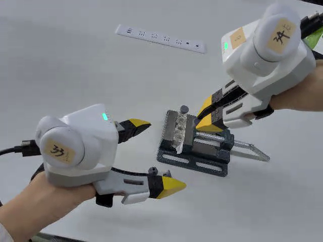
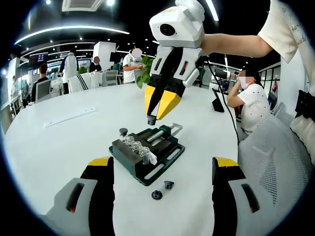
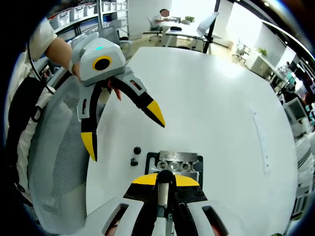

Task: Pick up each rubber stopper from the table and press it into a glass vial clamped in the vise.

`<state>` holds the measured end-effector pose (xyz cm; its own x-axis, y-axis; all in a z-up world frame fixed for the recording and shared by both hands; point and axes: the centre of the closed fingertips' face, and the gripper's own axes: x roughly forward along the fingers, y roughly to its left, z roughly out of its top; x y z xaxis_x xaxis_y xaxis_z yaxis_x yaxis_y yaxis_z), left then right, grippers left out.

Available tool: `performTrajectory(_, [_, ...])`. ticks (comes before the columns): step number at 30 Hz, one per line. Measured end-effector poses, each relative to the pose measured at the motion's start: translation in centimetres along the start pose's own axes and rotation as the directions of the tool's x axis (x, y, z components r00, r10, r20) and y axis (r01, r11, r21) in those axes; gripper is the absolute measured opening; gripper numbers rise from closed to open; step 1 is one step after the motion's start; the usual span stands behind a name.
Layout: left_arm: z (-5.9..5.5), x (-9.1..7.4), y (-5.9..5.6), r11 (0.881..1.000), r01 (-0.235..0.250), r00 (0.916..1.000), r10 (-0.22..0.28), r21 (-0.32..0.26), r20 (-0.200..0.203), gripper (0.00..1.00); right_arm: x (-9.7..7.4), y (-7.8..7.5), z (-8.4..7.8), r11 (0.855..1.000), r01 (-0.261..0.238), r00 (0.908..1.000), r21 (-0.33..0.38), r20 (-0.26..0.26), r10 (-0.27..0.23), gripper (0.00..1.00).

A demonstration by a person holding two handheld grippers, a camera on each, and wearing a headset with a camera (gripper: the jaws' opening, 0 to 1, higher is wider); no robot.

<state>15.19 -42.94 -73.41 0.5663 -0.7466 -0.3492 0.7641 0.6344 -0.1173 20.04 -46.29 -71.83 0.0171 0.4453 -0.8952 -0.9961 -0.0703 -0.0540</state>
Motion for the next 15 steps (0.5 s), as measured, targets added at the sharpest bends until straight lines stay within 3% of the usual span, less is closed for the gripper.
performTrajectory(10, [-0.5,0.1,1.3,0.999,-0.041,0.9991,0.041,-0.011,-0.007,0.98,1.2,-2.1,-0.6,1.000,0.022,0.9993,0.000,-0.031,-0.022,0.05])
performTrajectory(15, [-0.9,0.2,1.5,0.999,-0.039,0.9991,0.039,-0.017,-0.019,0.99,1.9,-2.5,-0.4,1.000,0.022,0.9990,-0.016,-0.038,-0.023,0.05])
